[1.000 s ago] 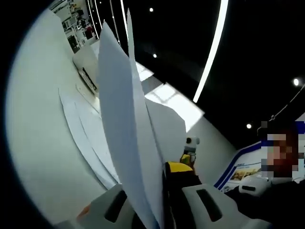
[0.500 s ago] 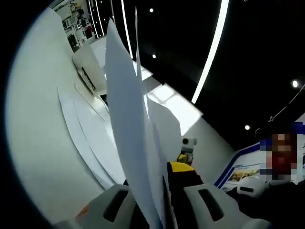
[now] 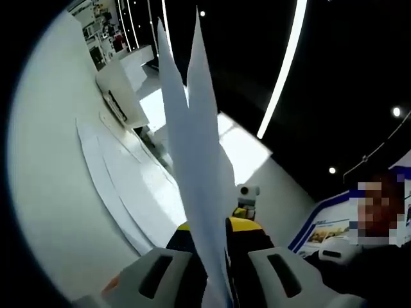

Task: Organize the stack of printing papers by aligning and flattening the scattered papers on the table

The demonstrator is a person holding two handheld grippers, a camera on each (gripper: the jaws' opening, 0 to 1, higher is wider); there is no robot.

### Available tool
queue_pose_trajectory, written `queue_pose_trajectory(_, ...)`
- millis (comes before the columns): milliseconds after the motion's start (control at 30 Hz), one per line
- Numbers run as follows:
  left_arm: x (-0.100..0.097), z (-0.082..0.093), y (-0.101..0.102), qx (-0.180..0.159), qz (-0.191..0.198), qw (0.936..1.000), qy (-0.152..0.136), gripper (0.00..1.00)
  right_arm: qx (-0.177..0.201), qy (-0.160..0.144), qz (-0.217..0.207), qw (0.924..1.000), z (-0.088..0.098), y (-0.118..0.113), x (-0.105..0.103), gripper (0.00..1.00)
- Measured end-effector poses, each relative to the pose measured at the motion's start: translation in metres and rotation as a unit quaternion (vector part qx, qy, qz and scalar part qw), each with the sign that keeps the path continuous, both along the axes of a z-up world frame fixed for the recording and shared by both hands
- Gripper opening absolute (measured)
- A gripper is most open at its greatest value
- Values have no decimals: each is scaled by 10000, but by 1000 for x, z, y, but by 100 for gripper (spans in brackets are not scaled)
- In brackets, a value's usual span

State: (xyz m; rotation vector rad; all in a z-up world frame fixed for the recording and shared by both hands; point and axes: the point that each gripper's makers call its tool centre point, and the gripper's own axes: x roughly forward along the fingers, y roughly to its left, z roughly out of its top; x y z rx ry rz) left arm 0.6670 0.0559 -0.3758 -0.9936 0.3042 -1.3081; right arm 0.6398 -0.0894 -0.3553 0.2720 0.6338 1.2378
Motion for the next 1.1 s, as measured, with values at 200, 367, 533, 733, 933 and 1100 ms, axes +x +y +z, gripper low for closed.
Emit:
queue_pose_trajectory(200, 3, -1, 3, -7, 3, 10000, 0, 12, 44, 34, -56, 10000, -1, -3, 1, 0)
queue_pose_trajectory(367, 5, -2, 4, -7, 1, 10000, -3, 12, 60, 88, -94, 9999, -4, -5, -1, 0)
queue_pose_trajectory(533, 5, -2, 4, 0, 5, 10000, -8, 12, 108, 152, -100, 9998, -6, -4, -1, 0)
queue_pose_trajectory(733, 3, -2, 3, 9, 0, 10000, -29, 12, 239, 197, -34, 9995, -2, 6, 2, 0)
queue_pose_trajectory(933, 3, -1, 2, 7, 2, 10000, -34, 12, 408, 298, 21, 9987, 2, 16, 4, 0)
queue_pose_trajectory(1100, 2, -1, 1, 19, 5, 10000, -36, 12, 576, 558, -86, 9967, -3, 21, 9, 0)
